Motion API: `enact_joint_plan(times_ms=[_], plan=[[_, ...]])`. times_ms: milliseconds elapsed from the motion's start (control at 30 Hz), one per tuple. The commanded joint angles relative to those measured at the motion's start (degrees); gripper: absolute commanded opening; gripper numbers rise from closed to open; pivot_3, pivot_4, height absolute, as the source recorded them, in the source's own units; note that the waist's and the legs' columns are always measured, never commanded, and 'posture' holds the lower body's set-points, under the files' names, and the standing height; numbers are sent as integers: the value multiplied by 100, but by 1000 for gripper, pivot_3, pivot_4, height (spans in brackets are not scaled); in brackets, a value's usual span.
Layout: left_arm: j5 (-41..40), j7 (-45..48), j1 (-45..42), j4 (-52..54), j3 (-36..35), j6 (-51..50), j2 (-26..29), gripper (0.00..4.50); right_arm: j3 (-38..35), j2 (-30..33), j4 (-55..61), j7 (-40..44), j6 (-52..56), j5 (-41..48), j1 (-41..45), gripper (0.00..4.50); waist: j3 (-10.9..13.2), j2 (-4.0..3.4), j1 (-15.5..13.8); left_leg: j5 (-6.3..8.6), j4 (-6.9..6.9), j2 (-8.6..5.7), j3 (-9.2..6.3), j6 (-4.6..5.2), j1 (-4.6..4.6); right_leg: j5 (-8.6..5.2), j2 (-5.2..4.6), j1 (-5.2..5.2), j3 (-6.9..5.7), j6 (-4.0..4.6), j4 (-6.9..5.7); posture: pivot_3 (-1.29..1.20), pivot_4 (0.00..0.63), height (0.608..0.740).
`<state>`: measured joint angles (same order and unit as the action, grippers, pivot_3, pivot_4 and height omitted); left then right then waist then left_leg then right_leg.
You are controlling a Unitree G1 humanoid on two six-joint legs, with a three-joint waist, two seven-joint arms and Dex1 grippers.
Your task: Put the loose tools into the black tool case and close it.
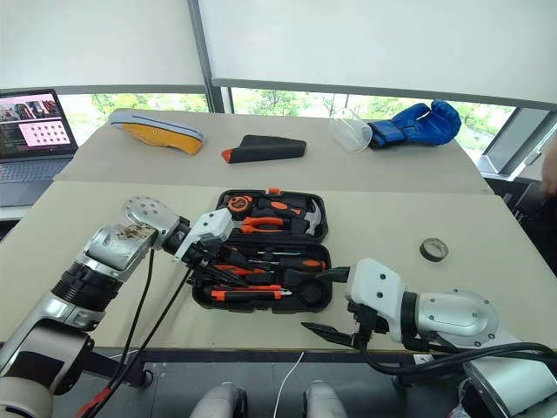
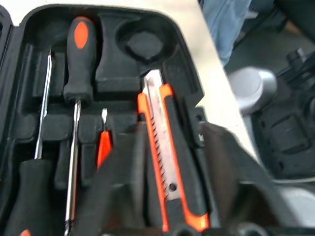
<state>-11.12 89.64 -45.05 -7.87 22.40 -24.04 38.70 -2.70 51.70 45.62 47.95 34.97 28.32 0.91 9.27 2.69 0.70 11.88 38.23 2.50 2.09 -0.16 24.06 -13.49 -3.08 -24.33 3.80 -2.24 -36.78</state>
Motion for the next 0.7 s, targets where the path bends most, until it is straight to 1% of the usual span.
enact_joint_plan(times_ms=[33, 67, 167, 300, 367, 433, 600, 700], plan=[[160, 111, 48, -53, 39, 466, 84, 162, -112, 59, 118, 38, -169, -49, 19, 4500, 0, 0, -1, 0, 0, 0, 0, 0, 1, 0, 0, 0, 0, 0, 0, 0, 150, 734], [172, 145, 60, -83, 40, 505, 98, 75, -122, 66, 127, 35, -173, -76, -6, 4500, 0, 0, 0, 0, 0, 0, 0, 0, 0, 0, 0, 0, 0, 0, 1, 0, 150, 734], [165, 275, 89, -63, 88, 584, 151, 75, -184, 62, 155, 29, -164, -93, -83, 4500, 0, 0, 0, 0, 0, 0, 0, 0, 0, 0, 0, 0, 0, 0, 0, 0, 150, 734], [721, 257, 227, -136, 429, 1193, 228, 75, -239, 63, 186, 19, -199, -146, -211, 4500, 0, 0, -3, 0, 0, 0, 0, 0, 1, 0, -1, 1, 0, 0, 1, 0, 150, 734], [1058, 125, 317, -318, 578, 1766, 255, 75, -268, -20, 137, -77, -152, -125, -171, 4500, -1, -2, -4, 0, 0, 0, 0, 0, 0, 0, -1, 2, 0, 0, 2, 0, 150, 734], [1261, 104, 447, -435, 693, 2113, 279, 75, -317, -131, 57, -196, -82, -62, -103, 4500, -3, -4, 1, 0, 0, 0, 0, 0, -9, 0, -2, 10, 0, 0, 2, 0, 150, 734], [1667, -210, 504, -846, 754, 2807, 196, 75, -328, -172, 22, -250, -75, -68, -112, 4500, -26, -27, 3, 0, -1, 3, 4, 0, -29, -1, 0, 22, 5, 2, -3, 0, 150, 734], [1627, -246, 480, -988, 687, 2863, 113, 75, -319, -173, 30, -266, -82, -74, -144, 4500, -51, -47, 0, 0, -1, 1, 5, 0, -39, -2, -1, 31, 6, 5, -3, 0, 150, 734]])
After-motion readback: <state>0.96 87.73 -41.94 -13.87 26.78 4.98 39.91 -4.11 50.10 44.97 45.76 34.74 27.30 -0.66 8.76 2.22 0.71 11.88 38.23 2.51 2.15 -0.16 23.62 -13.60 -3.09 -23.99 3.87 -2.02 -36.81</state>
